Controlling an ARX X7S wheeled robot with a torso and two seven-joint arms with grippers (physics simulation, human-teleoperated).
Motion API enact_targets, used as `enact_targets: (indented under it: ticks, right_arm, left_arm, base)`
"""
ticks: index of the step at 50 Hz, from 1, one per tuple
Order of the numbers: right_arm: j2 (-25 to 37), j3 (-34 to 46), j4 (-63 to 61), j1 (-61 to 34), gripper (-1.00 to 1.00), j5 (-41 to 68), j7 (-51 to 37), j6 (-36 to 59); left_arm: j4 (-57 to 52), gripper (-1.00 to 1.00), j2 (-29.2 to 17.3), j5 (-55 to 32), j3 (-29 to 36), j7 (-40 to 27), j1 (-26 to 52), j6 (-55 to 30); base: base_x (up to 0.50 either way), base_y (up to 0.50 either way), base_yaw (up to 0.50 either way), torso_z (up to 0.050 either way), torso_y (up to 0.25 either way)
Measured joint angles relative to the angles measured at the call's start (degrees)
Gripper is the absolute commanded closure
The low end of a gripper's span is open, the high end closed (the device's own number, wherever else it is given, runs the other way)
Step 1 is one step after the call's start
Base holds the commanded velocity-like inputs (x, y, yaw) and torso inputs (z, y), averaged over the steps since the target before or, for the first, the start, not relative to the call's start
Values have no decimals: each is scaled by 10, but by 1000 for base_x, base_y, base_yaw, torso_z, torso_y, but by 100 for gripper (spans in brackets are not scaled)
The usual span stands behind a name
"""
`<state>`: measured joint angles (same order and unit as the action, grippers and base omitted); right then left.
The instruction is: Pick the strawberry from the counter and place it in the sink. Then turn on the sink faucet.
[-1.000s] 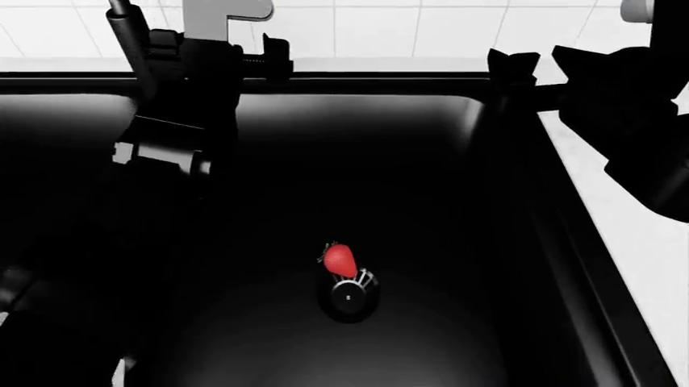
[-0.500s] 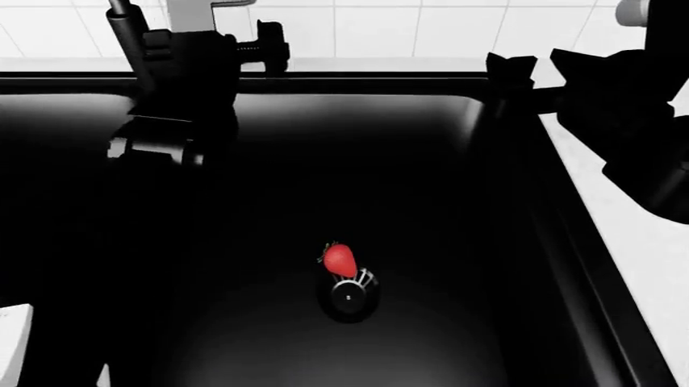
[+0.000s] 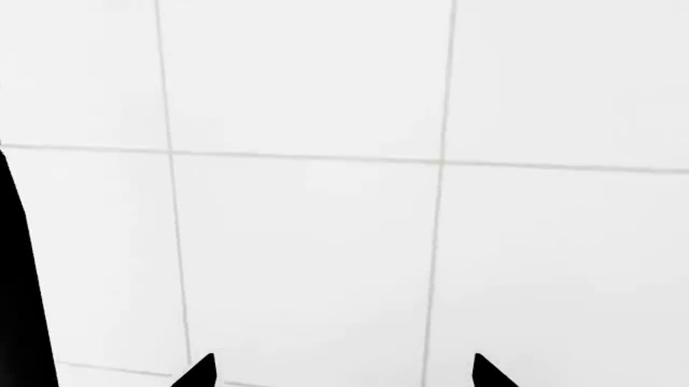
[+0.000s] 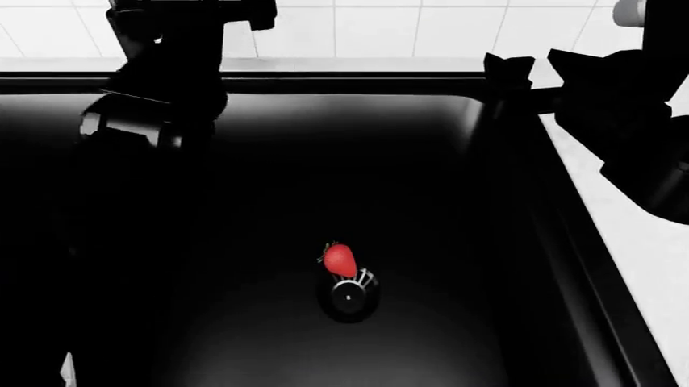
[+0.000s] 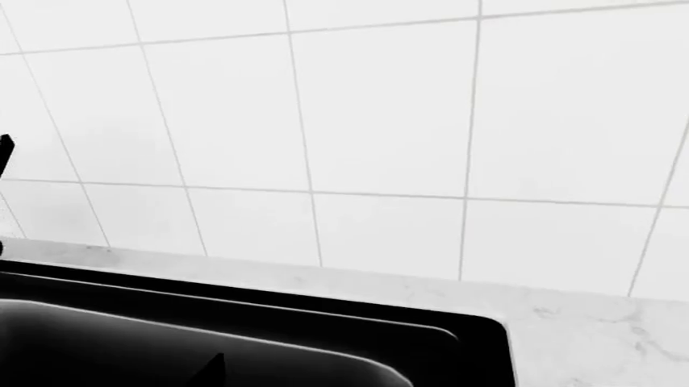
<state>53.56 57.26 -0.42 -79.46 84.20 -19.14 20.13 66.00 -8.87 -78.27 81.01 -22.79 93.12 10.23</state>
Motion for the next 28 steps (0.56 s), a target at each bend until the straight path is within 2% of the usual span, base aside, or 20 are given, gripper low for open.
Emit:
enact_targets:
  ticks: [18, 28]
  right_arm:
    - [5, -4, -7, 1, -100, 2, -5, 0]
    - [10, -6, -9, 5, -100, 2, -6, -2]
  left_arm:
    - [-353, -100, -175, 7, 21, -150, 38, -84]
    - [-441, -100, -230, 17, 28, -204, 44, -104]
  base:
    - [0, 0, 0, 0, 0]
    - [0, 0, 0, 0, 0]
